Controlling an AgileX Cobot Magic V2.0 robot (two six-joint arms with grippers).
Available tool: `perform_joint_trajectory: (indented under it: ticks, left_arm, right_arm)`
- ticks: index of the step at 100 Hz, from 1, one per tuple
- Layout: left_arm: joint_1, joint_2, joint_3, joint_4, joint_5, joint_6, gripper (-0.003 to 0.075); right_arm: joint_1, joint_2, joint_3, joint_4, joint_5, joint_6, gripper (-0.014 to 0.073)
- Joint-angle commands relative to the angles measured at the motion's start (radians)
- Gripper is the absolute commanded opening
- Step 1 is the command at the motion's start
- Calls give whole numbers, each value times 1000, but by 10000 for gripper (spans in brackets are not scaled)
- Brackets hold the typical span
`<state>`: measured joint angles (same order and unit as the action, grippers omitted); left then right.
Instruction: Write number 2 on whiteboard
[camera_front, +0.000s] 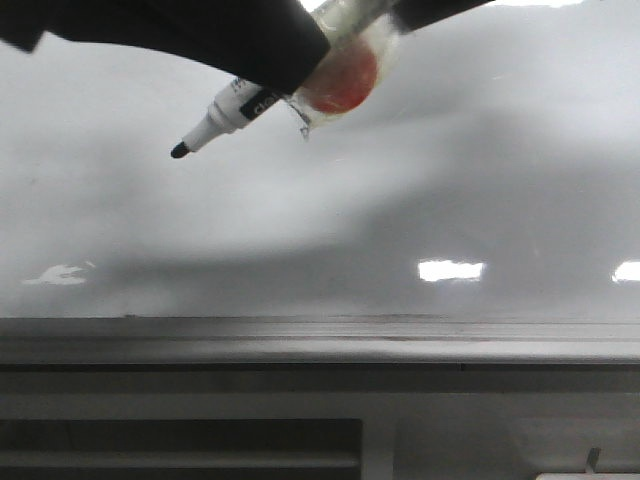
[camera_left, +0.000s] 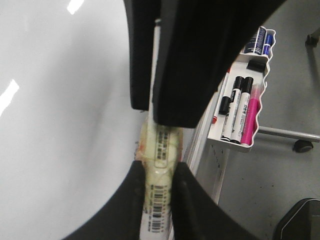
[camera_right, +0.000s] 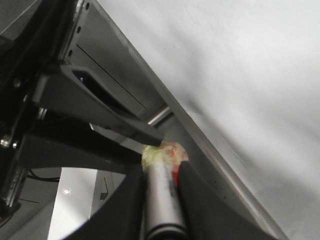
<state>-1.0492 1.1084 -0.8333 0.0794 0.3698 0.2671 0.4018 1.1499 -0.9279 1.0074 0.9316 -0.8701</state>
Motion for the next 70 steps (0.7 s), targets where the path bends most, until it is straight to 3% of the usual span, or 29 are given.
perform_joint_trajectory:
  ticks: [1, 9, 16, 33, 40, 55, 70]
  left_arm:
    - [-8, -17, -38, 5, -80, 0, -19]
    - [-8, -17, -38, 1, -80, 0, 2]
    - [-8, -17, -43, -3, -78, -4, 87]
    - [16, -52, -59, -5, -72, -32, 461]
    - [39, -80, -59, -5, -66, -64, 519]
    - [98, -152, -59, -5, 22, -103, 432]
    - [150, -233, -59, -34, 27, -117, 192]
  right_arm:
    - [-1, -11, -35, 60, 9, -40, -73]
    - [-1, -11, -35, 60, 9, -40, -67]
    - [-1, -11, -35, 60, 4, -40, -67]
    - [-1, -27, -35, 60, -18, -40, -66]
    - [-1, -48, -35, 60, -46, -40, -66]
    - [-1, -128, -11, 57, -221, -40, -66]
    - [-1, -180, 27, 55, -364, -40, -66]
